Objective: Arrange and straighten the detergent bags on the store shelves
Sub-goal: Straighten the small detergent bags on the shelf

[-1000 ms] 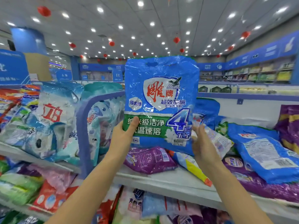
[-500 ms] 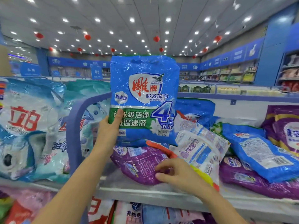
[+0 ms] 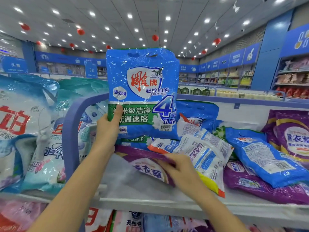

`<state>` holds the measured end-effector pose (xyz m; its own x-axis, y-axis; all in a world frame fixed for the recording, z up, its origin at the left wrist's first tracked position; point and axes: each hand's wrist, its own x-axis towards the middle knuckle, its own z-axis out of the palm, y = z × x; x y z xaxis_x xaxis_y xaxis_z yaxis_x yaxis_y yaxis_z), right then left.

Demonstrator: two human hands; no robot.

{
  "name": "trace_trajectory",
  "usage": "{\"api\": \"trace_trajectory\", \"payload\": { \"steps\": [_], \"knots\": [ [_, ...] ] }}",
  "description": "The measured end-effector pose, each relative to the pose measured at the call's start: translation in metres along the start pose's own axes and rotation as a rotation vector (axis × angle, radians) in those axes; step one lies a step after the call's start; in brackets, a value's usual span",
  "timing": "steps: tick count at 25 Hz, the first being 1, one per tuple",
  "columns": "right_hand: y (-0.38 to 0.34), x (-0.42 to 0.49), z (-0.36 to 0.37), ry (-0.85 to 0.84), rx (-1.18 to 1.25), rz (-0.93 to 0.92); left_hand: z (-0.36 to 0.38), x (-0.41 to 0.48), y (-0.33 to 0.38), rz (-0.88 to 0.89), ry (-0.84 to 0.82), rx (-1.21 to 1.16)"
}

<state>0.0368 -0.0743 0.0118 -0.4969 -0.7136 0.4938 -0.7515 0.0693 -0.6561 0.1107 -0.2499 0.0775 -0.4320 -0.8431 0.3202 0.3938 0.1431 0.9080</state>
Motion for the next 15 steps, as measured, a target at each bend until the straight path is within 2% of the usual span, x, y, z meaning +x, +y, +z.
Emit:
{"api": "trace_trajectory", "payload": {
  "steps": [3,7,11,13,15],
  "knots": [
    [0.001,-0.005,-0.054,0.169,0.335,0.12,0.002,0.002,0.002,0.03,-0.008,0.002],
    [0.008,0.002,-0.114,0.521,0.454,0.159,0.0,-0.001,-0.005,0.038,-0.015,0.039],
    [0.051,0.027,-0.145,0.776,0.193,0.26,-0.003,0.0,-0.025,0.018,0.0,0.082],
    [0.092,0.035,-0.144,0.779,0.096,0.378,-0.004,0.001,-0.036,-0.018,0.004,0.085],
    [0.122,0.038,-0.141,0.706,0.042,0.503,-0.005,-0.001,-0.045,-0.053,0.001,0.073]
  ]
}}
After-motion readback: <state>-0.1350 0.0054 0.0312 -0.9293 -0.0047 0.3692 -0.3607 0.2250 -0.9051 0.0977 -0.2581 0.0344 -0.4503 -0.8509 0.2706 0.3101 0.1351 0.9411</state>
